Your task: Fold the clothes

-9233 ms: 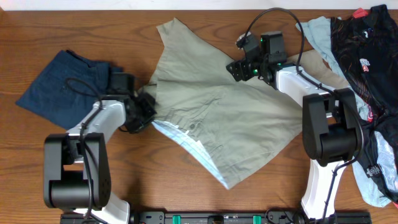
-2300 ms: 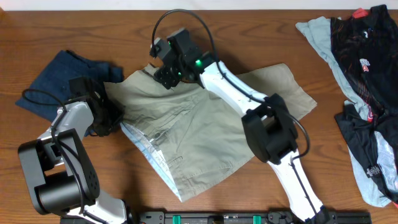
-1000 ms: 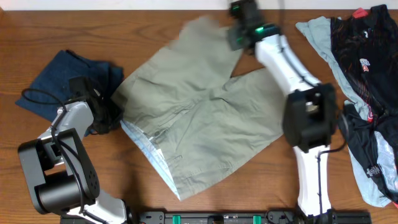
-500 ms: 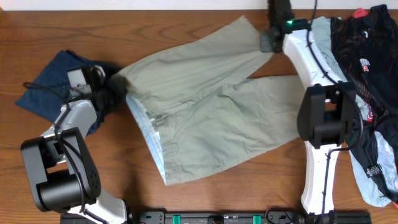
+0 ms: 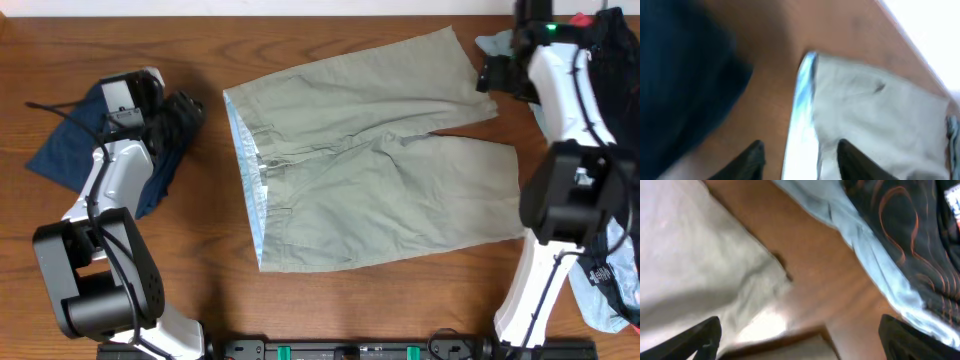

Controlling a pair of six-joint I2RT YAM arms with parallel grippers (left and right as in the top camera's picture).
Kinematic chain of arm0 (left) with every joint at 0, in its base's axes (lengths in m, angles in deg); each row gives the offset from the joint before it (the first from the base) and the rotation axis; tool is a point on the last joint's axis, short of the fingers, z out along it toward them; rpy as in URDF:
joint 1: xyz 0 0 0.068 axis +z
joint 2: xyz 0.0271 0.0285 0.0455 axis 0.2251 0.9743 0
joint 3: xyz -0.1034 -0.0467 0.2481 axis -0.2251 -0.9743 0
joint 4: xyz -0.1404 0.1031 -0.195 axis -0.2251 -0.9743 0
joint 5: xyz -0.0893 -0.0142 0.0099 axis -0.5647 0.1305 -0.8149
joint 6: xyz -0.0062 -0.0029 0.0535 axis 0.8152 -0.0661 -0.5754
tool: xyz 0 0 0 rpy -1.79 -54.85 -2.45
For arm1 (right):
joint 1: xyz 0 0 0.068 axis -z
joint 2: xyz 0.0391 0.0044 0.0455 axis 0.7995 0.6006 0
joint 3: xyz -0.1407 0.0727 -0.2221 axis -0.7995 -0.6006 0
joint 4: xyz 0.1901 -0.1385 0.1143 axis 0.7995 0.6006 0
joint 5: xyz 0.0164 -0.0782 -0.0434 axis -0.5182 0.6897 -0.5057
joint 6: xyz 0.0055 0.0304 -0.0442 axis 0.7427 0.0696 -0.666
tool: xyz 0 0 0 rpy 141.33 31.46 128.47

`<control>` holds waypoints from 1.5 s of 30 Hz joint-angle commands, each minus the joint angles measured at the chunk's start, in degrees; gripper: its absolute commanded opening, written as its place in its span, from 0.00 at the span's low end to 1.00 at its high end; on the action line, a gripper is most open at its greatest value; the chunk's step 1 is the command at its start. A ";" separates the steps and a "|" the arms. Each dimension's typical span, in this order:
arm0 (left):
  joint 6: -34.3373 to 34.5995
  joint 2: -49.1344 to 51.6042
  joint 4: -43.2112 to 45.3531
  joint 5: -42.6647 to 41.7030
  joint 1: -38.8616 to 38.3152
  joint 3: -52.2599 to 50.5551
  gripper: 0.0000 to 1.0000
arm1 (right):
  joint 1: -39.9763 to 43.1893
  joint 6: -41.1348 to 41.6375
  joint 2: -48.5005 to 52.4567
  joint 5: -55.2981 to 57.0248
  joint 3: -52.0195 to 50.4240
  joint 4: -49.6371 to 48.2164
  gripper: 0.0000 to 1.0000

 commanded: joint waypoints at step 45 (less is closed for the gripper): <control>-7.67 -3.32 -52.85 9.20 -17.81 -0.87 0.86 | 17.66 8.79 -10.21 -16.90 -13.73 26.10 0.99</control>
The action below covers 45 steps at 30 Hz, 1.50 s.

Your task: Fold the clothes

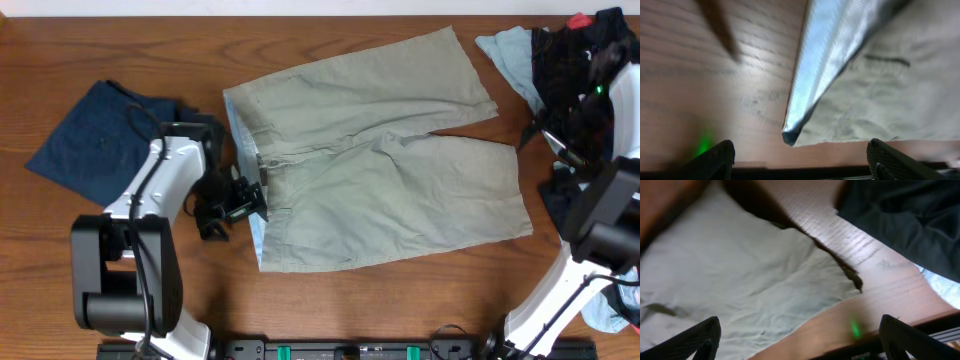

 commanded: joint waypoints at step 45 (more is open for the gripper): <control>58.07 -25.44 24.70 2.95 -11.30 -30.62 0.85 | 4.33 20.04 -35.52 -2.51 -65.09 -42.93 0.99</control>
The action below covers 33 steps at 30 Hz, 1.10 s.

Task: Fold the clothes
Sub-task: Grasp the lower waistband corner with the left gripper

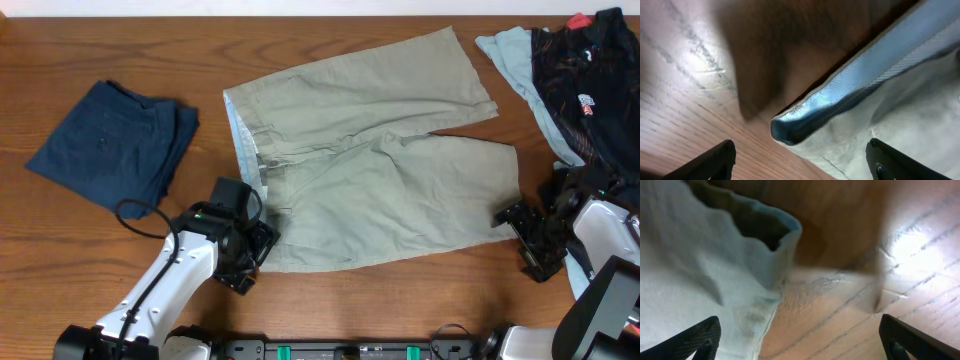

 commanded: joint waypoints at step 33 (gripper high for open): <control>20.02 10.23 7.58 8.22 -11.13 -0.81 0.77 | 0.11 11.63 -0.96 5.18 -0.28 -8.55 0.66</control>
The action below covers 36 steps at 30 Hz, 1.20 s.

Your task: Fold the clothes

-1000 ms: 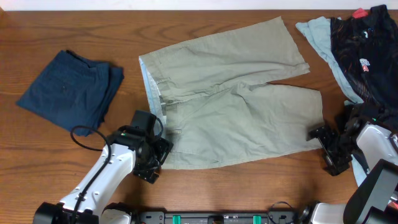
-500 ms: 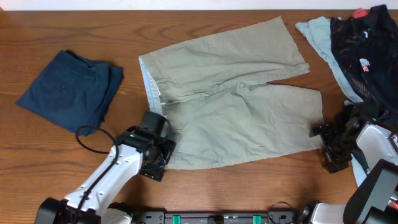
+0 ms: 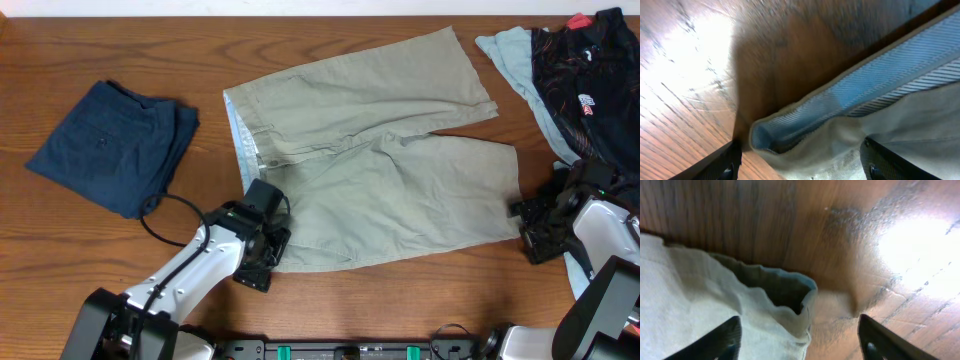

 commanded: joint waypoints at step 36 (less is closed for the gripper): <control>-22.56 -6.23 -14.47 2.97 -1.03 -1.18 0.06 | 0.24 -12.85 -8.79 2.99 -2.38 8.00 0.01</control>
